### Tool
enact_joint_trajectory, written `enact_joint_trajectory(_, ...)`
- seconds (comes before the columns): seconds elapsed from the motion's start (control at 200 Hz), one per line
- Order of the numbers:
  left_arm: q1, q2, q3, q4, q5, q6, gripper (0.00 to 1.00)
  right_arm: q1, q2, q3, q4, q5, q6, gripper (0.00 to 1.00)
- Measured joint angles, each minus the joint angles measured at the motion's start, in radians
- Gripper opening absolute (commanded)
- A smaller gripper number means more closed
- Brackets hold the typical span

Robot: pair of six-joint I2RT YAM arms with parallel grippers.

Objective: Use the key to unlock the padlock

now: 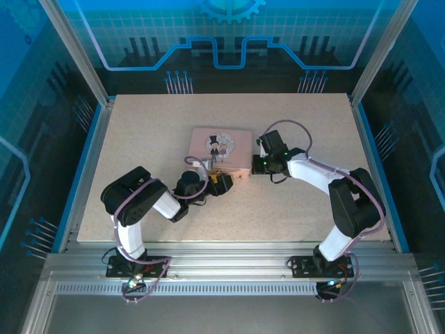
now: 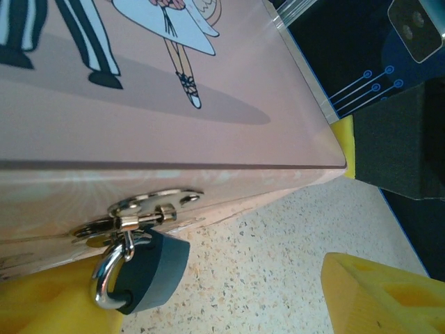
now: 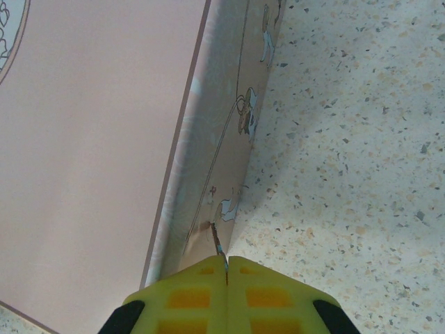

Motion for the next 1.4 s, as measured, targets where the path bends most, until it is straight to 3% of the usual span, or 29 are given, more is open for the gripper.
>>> enact_joint_trajectory(0.185, 0.0, 0.04, 0.0, 0.064, 0.003, -0.027, 0.7, 0.0, 0.0, 0.0, 0.001, 0.0, 0.0, 0.0)
enact_joint_trajectory(0.535, 0.0, 0.05, 0.0, 0.092, 0.003, -0.05, 0.53, 0.0, 0.0, 0.0, 0.002, 0.0, 0.0, 0.0)
enact_joint_trajectory(0.806, 0.011, 0.056, -0.002, 0.091, 0.003, -0.061, 0.52, 0.0, 0.0, 0.0, 0.002, 0.0, 0.0, 0.0)
enact_joint_trajectory(1.081, 0.027, 0.056, -0.032, 0.09, 0.002, -0.075, 0.32, 0.0, 0.0, 0.0, 0.002, 0.0, 0.0, 0.0)
enact_joint_trajectory(1.401, 0.041, 0.054, -0.035, 0.06, 0.009, -0.071, 0.17, 0.0, 0.0, -0.002, 0.005, 0.0, 0.0, 0.0)
